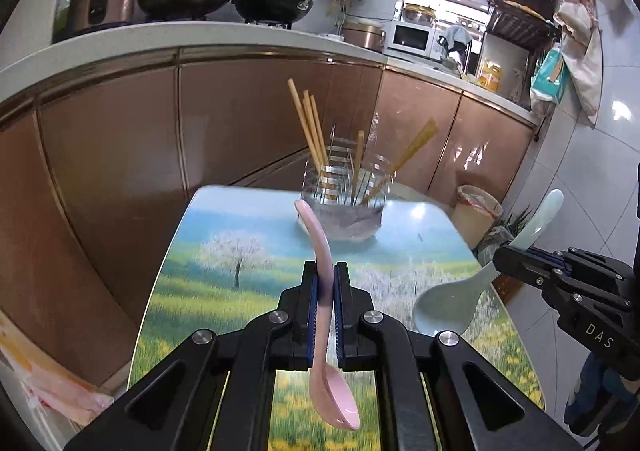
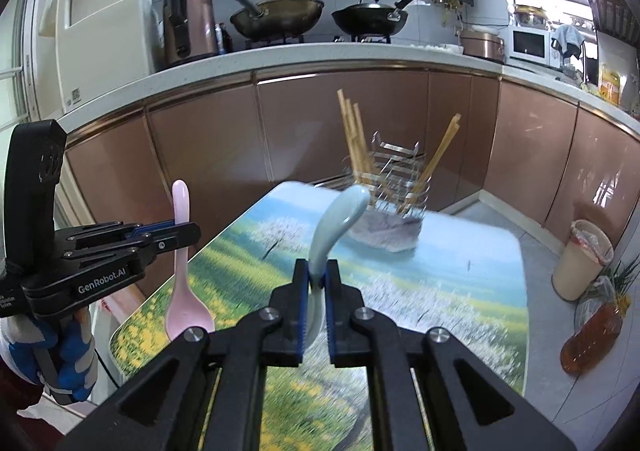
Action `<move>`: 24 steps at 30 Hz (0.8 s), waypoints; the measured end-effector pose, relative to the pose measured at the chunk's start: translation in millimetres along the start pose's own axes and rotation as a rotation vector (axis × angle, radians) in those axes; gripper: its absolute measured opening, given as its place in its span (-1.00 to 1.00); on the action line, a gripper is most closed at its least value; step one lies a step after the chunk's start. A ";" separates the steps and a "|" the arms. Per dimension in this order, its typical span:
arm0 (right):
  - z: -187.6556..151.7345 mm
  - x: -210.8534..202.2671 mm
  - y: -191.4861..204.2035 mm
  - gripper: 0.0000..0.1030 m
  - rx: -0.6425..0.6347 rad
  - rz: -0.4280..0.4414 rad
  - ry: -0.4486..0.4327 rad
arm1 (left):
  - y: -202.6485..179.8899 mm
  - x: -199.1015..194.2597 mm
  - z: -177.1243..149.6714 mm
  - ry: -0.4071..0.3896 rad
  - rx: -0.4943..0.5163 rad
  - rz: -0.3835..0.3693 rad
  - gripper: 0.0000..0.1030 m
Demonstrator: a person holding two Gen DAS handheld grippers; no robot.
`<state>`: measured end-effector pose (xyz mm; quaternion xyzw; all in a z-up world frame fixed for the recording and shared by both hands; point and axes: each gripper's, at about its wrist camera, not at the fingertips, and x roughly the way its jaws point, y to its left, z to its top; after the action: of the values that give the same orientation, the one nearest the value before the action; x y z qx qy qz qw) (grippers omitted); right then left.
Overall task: Organize utensils
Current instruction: 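Lift both spoons upright and carry them over the wire holder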
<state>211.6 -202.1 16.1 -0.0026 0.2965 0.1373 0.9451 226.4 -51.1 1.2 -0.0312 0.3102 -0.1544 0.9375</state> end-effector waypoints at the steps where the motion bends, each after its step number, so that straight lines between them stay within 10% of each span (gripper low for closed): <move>1: 8.5 3.4 -5.5 -0.87 -0.001 -0.010 -0.007 | 0.8 5.1 8.5 -0.005 -0.001 -0.005 -0.86; 16: 131.6 93.9 -68.4 -0.87 -0.036 -0.146 -0.138 | 0.8 90.6 163.2 -0.222 0.009 -0.009 -0.86; 24: 142.0 142.5 -86.7 -0.87 -0.038 -0.190 -0.136 | -4.3 153.8 185.8 -0.228 -0.031 -0.029 -0.86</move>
<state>425.9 -236.5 46.5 -0.0394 0.2276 0.0527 0.9715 452.0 -109.5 63.5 -0.0675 0.2033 -0.1584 0.9639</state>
